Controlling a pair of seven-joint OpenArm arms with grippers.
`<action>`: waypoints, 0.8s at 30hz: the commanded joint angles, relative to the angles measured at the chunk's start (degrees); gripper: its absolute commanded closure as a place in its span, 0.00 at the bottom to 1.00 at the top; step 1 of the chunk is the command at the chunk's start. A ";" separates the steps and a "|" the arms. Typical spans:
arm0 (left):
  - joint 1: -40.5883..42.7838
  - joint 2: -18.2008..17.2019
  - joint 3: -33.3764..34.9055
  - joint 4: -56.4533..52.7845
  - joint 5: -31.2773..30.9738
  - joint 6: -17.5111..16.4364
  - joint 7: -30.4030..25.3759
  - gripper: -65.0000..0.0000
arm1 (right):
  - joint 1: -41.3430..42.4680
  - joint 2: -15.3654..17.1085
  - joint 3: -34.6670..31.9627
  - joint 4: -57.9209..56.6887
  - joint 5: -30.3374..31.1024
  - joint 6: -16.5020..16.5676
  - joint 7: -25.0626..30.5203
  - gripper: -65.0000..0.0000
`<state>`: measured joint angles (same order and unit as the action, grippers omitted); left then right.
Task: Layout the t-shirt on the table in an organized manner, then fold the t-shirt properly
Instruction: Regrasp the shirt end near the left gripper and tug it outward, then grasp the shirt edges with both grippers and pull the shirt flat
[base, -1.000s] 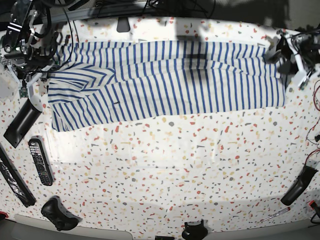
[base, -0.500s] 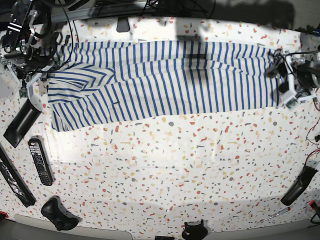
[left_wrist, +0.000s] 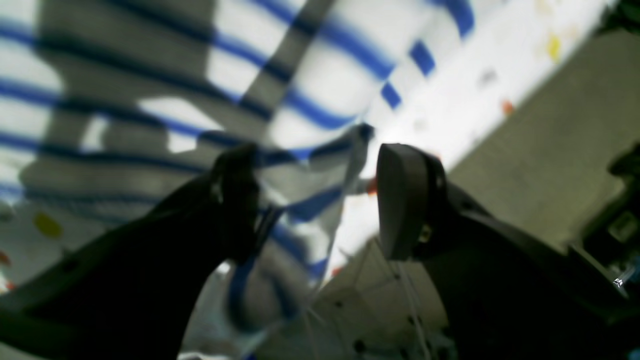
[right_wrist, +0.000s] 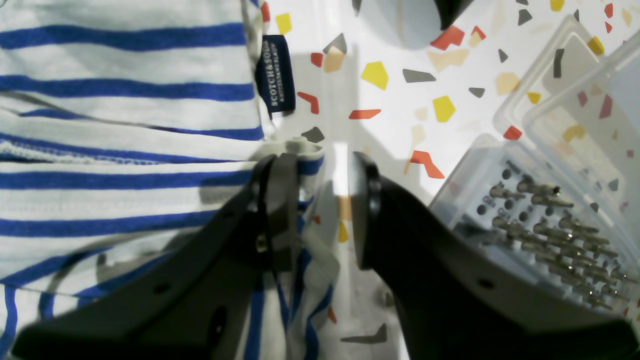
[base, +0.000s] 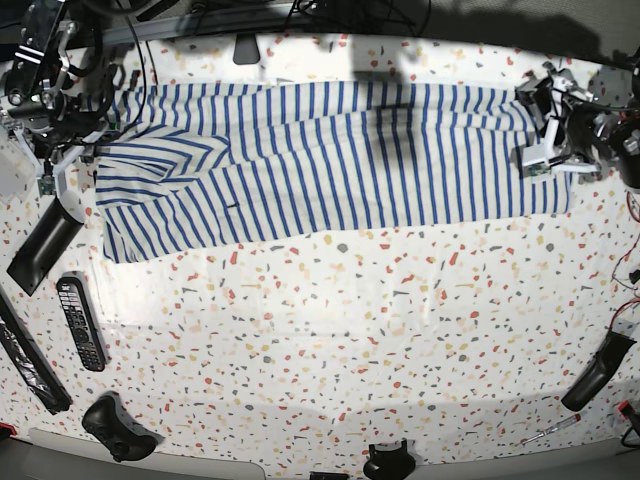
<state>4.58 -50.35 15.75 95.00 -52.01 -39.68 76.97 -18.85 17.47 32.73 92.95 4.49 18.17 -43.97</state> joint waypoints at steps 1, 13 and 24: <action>-0.76 -2.03 -0.61 0.61 -2.43 -0.32 0.15 0.48 | 0.11 0.94 0.26 0.42 -1.11 -0.24 -1.03 0.74; -1.11 -8.94 -1.01 0.70 -22.36 -0.32 -6.56 0.48 | 0.07 0.94 0.26 1.64 -1.07 -0.20 0.44 0.74; -1.07 12.74 -16.59 0.70 -12.41 0.68 -17.66 0.48 | 0.09 0.92 0.26 17.07 -1.07 -0.20 0.35 0.74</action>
<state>4.12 -36.45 -0.43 95.07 -63.11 -38.83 60.34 -19.09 17.43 32.69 108.92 3.09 18.20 -44.64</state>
